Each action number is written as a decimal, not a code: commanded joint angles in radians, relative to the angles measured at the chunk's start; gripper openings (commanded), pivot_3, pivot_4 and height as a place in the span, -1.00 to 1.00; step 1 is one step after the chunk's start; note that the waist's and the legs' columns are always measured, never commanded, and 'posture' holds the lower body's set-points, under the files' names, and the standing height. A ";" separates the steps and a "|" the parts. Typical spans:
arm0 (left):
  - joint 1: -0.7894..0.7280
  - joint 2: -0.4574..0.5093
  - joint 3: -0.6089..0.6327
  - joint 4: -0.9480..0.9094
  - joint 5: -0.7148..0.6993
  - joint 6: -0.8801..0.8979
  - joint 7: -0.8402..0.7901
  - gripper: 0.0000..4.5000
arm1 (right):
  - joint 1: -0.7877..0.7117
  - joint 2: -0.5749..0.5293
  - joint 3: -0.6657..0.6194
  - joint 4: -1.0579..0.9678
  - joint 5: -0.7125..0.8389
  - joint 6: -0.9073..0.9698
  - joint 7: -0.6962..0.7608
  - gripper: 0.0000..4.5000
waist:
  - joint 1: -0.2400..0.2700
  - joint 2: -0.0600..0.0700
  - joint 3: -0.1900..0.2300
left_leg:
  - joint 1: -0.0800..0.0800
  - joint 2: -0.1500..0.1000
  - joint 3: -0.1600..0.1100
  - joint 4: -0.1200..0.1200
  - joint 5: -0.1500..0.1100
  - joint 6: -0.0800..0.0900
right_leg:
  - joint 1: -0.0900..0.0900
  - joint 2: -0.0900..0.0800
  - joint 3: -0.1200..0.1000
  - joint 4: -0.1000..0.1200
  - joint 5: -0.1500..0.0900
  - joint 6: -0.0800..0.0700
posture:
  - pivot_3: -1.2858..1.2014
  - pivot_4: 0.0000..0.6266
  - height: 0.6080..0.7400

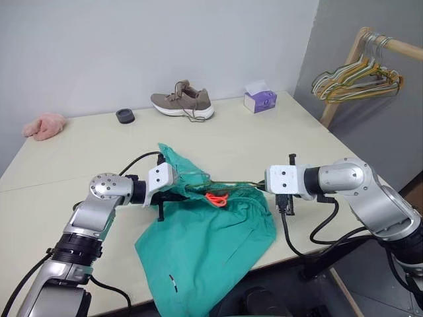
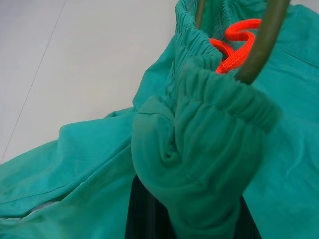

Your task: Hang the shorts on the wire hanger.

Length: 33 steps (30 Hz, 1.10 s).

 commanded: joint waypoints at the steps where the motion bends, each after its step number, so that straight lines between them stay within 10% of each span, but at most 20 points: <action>1: -0.003 0.021 0.041 -0.024 -0.017 0.009 0.014 -1.00 | 0.009 -0.063 -0.065 0.074 -0.003 -0.089 0.044 -0.39 | 0.001 0.000 0.000 | 0.000 0.000 0.000 0.000 0.000 0.000 | 0.000 0.000 0.000 0.000 0.000 0.000 | -0.22 -1.00 1.00; 11: 0.000 0.025 0.065 -0.017 -0.021 0.025 0.042 -1.00 | 0.211 -0.092 -0.228 0.050 0.179 0.171 0.027 0.99 | -0.006 0.000 0.000 | 0.001 0.000 0.000 0.000 0.000 0.000 | 0.001 0.000 0.000 0.001 0.000 0.000 | -0.23 -1.00 1.00; 26: -0.011 0.024 0.075 -0.027 -0.035 0.054 0.050 -1.00 | 0.282 0.328 -0.234 -0.072 0.367 0.636 -0.314 0.99 | -0.009 -0.002 -0.002 | 0.001 -0.001 -0.001 0.001 0.000 0.000 | 0.002 0.000 0.000 0.001 0.000 0.001 | -0.22 -1.00 1.00; 33: 0.006 0.023 0.098 -0.048 -0.061 0.089 0.063 -1.00 | 0.283 0.356 -0.216 -0.019 0.337 0.598 -0.404 -0.04 | -0.009 -0.002 -0.002 | 0.001 -0.001 -0.001 0.001 0.000 0.000 | 0.001 0.000 0.000 0.001 0.000 0.001 | -0.22 -1.00 1.00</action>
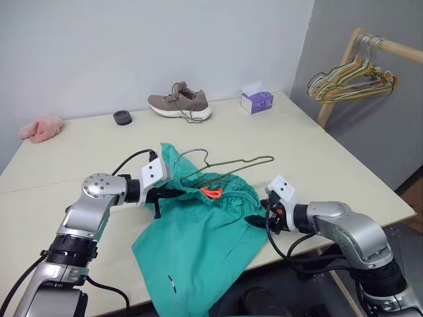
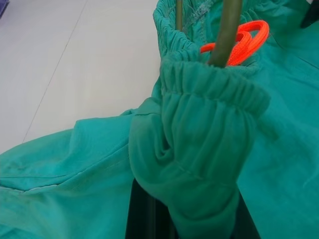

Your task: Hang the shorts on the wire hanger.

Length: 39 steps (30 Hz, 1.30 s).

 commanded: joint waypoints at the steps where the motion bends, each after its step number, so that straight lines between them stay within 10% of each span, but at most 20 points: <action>1: -0.005 0.010 0.063 -0.047 -0.051 0.032 0.020 -1.00 | -0.013 -0.009 -0.011 0.009 -0.026 -0.055 -0.038 -0.19 | 0.000 0.000 0.000 | 0.000 0.000 0.000 0.000 0.000 0.000 | 0.000 0.000 0.000 0.000 0.000 0.000 | -0.22 -1.00 1.00; 6: 0.010 0.014 0.100 -0.079 -0.102 0.100 0.030 -1.00 | -0.027 -0.024 -0.034 0.058 -0.051 -0.126 -0.066 -0.98 | -0.001 0.000 0.000 | 0.000 0.000 0.000 0.000 0.000 0.000 | 0.000 0.000 0.000 0.000 0.000 0.000 | -0.22 -1.00 1.00; 39: 0.124 0.271 0.129 -0.166 -0.246 0.242 -0.202 -1.00 | -0.162 -0.178 -0.159 0.272 -0.005 -0.185 -0.022 -0.98 | 0.000 0.002 0.001 | 0.000 0.000 0.001 -0.001 0.000 0.000 | 0.000 0.001 0.001 0.000 0.000 0.000 | -0.21 -1.00 1.00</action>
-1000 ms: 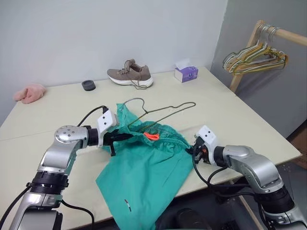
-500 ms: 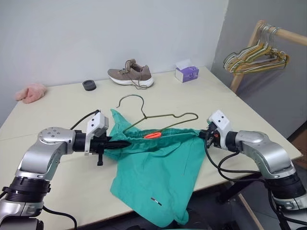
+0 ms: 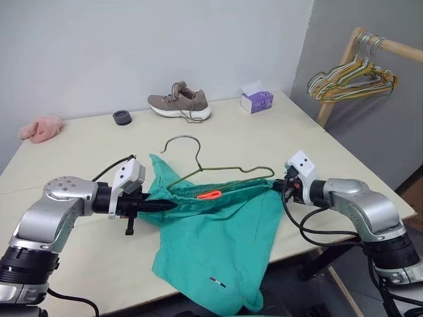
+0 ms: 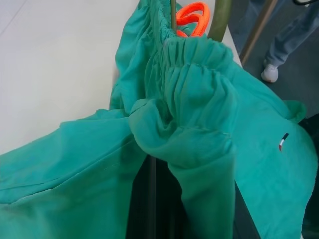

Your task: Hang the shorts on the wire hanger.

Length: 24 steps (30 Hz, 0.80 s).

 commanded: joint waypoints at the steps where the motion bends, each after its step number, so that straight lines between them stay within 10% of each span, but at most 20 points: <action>1: -0.004 0.063 0.028 0.041 0.044 -0.046 -0.029 -1.00 | -0.021 -0.051 -0.091 0.039 -0.022 0.011 -0.036 -0.98 | -0.001 0.000 0.000 | 0.000 0.000 0.000 0.000 0.000 0.000 | 0.000 0.000 0.000 0.000 0.000 0.000 | -0.21 -1.00 1.00; 24: -0.021 0.054 0.015 0.123 0.056 -0.065 0.025 -1.00 | -0.018 -0.099 -0.083 0.024 0.001 -0.003 -0.023 -0.98 | 0.002 0.001 0.001 | 0.000 0.000 0.000 0.000 0.000 0.000 | 0.000 0.000 0.000 0.000 0.000 0.000 | -0.21 -1.00 1.00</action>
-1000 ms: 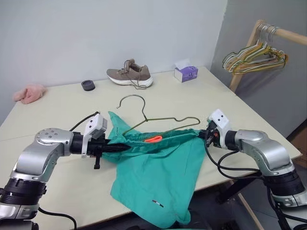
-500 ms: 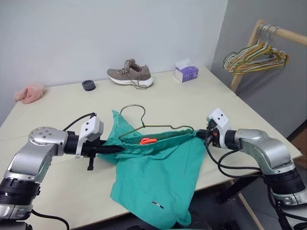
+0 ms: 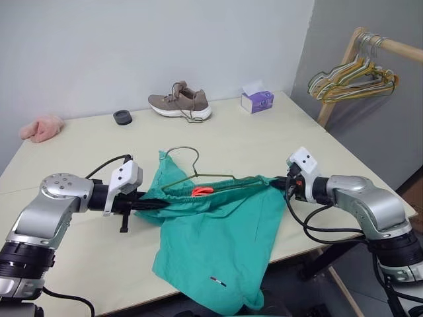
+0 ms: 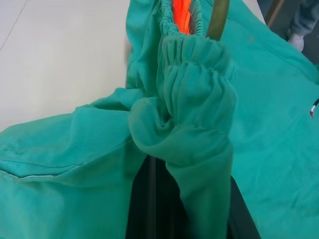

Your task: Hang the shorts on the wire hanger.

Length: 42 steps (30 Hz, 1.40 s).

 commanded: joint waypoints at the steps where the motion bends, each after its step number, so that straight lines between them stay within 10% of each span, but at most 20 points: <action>1: 0.007 0.023 0.060 0.022 -0.007 0.037 0.014 -1.00 | -0.001 -0.059 -0.081 0.033 -0.038 -0.003 -0.031 -0.98 | 0.000 0.000 0.000 | 0.000 0.000 0.000 0.000 0.000 0.000 | 0.000 0.000 0.000 0.000 0.000 0.000 | -0.21 -1.00 1.00; 42: 0.071 0.044 0.085 -0.006 -0.050 0.071 0.047 -1.00 | 0.024 -0.113 -0.073 0.092 -0.061 -0.083 0.012 -0.98 | 0.020 0.000 0.000 | 0.000 0.000 0.000 0.000 0.000 0.000 | 0.000 0.000 0.000 0.000 0.000 0.000 | -0.20 -1.00 1.00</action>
